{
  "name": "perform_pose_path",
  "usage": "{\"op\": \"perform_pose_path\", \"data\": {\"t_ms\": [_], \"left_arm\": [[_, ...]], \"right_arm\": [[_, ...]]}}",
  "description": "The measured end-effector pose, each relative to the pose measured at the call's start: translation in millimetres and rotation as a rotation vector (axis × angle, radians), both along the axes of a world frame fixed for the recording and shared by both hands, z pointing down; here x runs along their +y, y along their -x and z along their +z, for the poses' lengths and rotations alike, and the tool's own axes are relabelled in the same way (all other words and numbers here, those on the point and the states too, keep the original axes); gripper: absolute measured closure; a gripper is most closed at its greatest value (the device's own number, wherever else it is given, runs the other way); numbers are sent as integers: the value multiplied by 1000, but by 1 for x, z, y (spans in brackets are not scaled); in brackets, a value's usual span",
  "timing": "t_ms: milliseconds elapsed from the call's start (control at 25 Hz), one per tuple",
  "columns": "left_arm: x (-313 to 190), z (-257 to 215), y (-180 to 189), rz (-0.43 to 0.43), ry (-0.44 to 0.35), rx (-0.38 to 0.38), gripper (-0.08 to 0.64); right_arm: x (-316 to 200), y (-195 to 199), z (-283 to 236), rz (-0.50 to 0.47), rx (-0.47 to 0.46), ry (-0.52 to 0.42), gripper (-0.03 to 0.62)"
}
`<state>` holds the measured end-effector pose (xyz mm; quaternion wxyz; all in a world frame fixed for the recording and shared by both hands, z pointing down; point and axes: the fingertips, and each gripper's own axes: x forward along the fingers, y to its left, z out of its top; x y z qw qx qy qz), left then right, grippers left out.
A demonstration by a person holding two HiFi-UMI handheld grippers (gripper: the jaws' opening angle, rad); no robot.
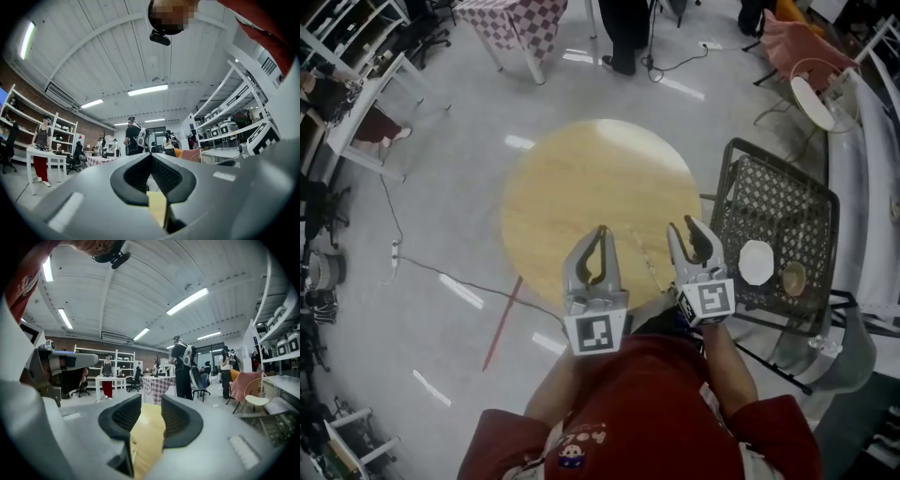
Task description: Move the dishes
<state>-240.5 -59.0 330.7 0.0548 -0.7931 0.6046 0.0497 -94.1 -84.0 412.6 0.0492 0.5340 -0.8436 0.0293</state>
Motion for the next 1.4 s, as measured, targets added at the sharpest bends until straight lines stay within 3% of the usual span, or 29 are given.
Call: {"op": "perform_pose_path", "data": {"t_ms": [160, 400, 600, 1120, 1400], "left_arm": [[5, -1, 10, 5, -5, -3, 554], [5, 0, 24, 13, 0, -1, 554], [-1, -6, 25, -2, -44, 30, 554], [-3, 5, 46, 1, -18, 50, 554], [-2, 11, 51, -10, -5, 77, 554]], "right_arm": [[1, 17, 25, -24, 9, 85, 469], [8, 48, 79, -125, 134, 272, 469], [18, 54, 118, -193, 234, 404, 469], [28, 63, 202, -193, 383, 727, 446], [32, 62, 225, -175, 398, 781, 446]]}}
